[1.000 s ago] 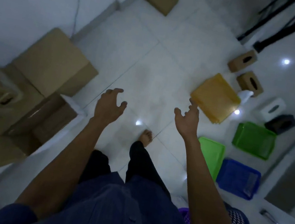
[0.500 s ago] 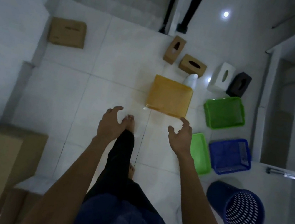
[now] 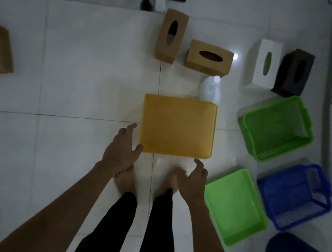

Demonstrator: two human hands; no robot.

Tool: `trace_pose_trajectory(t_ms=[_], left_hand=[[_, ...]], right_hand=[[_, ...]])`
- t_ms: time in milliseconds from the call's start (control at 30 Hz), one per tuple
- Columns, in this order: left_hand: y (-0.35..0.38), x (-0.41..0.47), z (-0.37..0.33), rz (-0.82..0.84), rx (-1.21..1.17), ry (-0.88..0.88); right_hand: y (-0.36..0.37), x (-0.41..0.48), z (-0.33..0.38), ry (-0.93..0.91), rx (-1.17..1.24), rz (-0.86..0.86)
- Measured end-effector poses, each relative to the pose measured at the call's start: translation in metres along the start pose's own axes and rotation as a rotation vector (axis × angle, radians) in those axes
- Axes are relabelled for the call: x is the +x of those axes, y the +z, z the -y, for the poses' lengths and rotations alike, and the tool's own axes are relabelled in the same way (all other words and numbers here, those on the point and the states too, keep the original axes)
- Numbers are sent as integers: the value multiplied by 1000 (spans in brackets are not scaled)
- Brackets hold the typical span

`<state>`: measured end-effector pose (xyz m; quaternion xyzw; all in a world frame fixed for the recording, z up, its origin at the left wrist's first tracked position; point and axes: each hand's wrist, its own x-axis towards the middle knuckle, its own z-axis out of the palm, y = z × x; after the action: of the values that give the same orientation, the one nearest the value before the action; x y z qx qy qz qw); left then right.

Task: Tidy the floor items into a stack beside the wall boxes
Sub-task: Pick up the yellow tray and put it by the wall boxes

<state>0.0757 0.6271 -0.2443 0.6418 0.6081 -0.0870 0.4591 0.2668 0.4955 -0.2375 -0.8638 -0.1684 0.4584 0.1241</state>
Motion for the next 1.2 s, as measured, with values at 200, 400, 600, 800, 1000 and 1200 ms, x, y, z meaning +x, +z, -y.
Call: trace_pose_trajectory(t_ms=[200, 400, 600, 800, 1000, 1200], left_hand=[[104, 88, 28, -60, 293, 69], [159, 111, 52, -13, 423, 46], [143, 124, 66, -38, 573, 34], [117, 145, 71, -119, 373, -109], [133, 114, 73, -266, 146, -226], [179, 88, 39, -414, -221, -462]], right_hand=[[39, 143, -33, 74, -85, -113], [44, 201, -68, 131, -241, 32], [61, 169, -68, 36, -329, 95], [119, 124, -52, -33, -534, 265], [127, 128, -33, 20, -361, 301], [76, 197, 20, -479, -493, -127]])
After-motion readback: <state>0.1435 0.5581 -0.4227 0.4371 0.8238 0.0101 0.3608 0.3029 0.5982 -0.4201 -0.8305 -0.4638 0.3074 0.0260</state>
